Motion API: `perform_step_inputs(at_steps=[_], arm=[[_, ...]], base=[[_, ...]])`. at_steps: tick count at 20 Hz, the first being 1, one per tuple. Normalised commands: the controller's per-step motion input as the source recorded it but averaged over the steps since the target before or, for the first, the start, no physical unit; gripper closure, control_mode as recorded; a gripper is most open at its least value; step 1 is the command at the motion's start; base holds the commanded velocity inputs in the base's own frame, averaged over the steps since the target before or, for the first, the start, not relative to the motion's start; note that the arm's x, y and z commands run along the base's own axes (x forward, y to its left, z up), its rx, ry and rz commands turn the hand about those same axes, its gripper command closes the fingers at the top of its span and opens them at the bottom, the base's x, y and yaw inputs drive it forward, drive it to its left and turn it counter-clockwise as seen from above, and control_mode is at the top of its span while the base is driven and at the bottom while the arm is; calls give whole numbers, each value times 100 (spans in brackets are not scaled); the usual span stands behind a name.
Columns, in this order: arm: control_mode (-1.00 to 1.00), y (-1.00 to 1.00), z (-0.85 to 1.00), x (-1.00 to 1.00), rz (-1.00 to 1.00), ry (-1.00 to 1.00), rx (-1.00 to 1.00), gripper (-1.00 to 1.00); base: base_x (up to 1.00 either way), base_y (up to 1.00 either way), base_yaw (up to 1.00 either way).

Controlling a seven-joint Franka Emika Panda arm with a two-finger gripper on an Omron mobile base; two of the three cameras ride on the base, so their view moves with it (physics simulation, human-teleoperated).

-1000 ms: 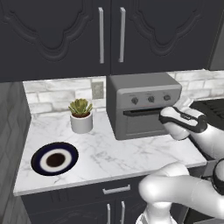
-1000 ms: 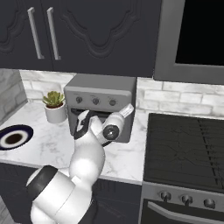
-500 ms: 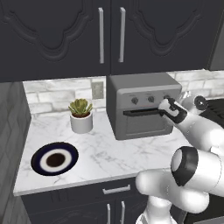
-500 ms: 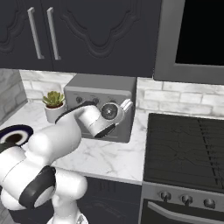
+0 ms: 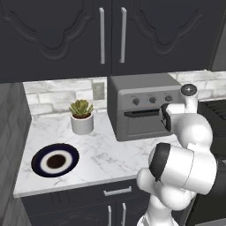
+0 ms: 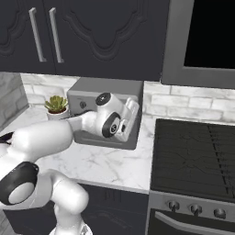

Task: Pull the toaster oven rack outwards. Pick up the baguette from the plate and place it on the toaster oven rack. Close the toaster oven door fully and set the temperature to the lowest setting.

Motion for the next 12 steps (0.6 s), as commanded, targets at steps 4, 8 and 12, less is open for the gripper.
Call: perform_step_inputs(at_steps=[4, 8, 12], arm=[[-100, 0, 54, 19, 20, 49, -52, -100], [-100, 0, 64, 11, 21, 45, -49, -100], [-100, -16, 64, 2, 22, 30, -35, -100]], base=[[0, 0, 0], [0, 0, 0], [0, 0, 0]])
